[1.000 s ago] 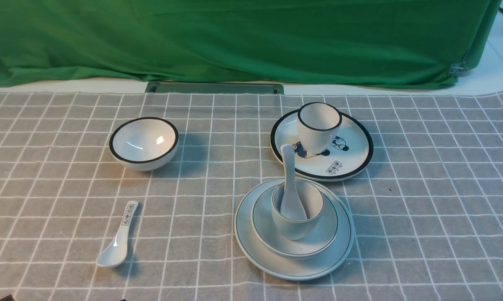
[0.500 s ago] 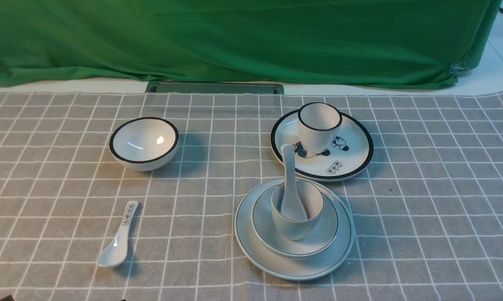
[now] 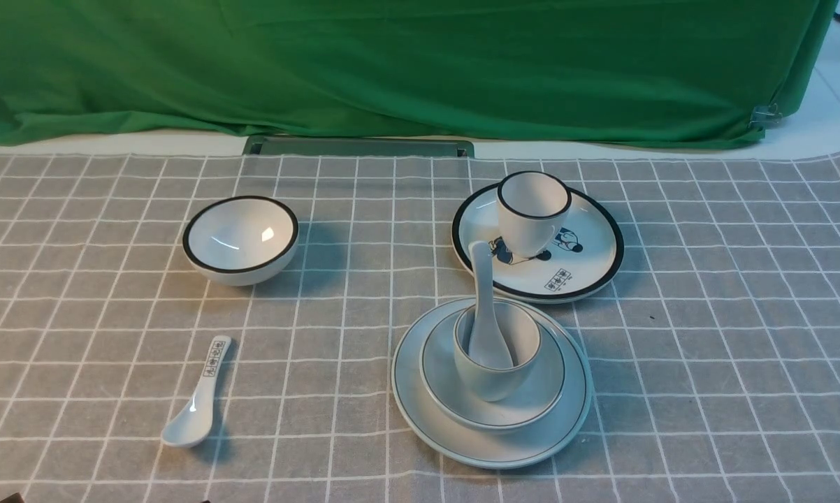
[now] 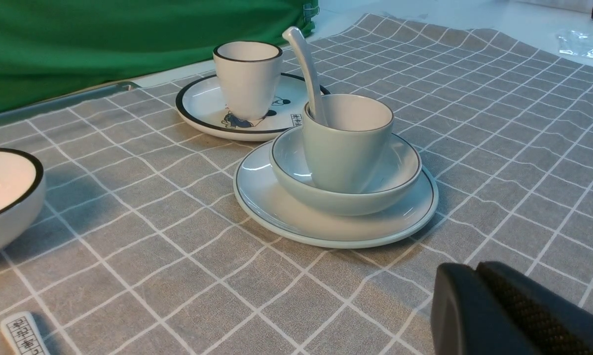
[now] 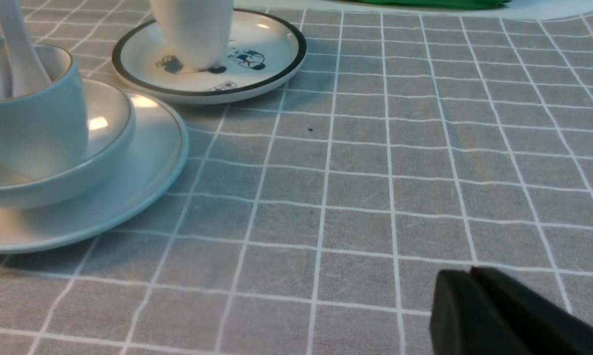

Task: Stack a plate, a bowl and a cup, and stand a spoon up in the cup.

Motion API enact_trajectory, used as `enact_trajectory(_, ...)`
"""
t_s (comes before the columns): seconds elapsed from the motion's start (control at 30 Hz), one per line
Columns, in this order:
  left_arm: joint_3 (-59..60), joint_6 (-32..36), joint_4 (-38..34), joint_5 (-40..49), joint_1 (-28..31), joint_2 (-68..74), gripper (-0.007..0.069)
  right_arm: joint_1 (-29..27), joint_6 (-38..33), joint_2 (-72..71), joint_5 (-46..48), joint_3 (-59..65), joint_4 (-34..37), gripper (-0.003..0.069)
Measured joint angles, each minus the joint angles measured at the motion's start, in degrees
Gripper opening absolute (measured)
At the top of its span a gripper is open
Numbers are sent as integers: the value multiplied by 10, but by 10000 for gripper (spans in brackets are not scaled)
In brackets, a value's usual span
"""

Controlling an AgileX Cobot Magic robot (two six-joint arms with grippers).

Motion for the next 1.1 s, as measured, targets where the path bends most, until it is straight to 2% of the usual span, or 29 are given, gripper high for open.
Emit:
enact_trajectory(0.17,0,10,8,-3,0,0,12,0,0,0,-1,0,0,76)
enact_trajectory(0.3,0,52,-7,-53,45,-6,11,0,0,0,-1,0,0,86)
enact_trajectory(0.37,0,61,-34,-93,140,-31,11,0,0,0,-1,0,0,90)
enact_trajectory(0.4,0,61,-35,-93,157,-33,11,0,0,0,-1,0,0,90)
enact_trajectory(0.43,0,61,-39,-88,228,-61,11,0,0,0,-1,0,0,93)
enact_trajectory(0.5,0,56,-40,-76,272,-79,11,0,0,0,-1,0,0,95)
enact_trajectory(0.53,0,39,-41,-50,341,-109,11,0,0,0,-1,0,0,97)
enact_trajectory(0.57,0,17,-41,-18,379,-127,11,0,0,0,-1,0,0,99)
enact_trajectory(0.6,0,9,-41,-6,393,-133,11,0,0,0,-1,0,0,99)
enact_trajectory(0.63,0,-28,-35,50,444,-147,11,0,0,0,-1,0,0,104)
enact_trajectory(0.67,0,-46,-30,83,464,-150,11,0,0,0,-2,0,0,106)
enact_trajectory(0.83,0,-79,-16,173,498,-151,11,0,0,0,-2,0,0,116)
enact_trajectory(1.1,0,-80,-15,173,499,-151,11,0,0,0,-2,0,0,127)
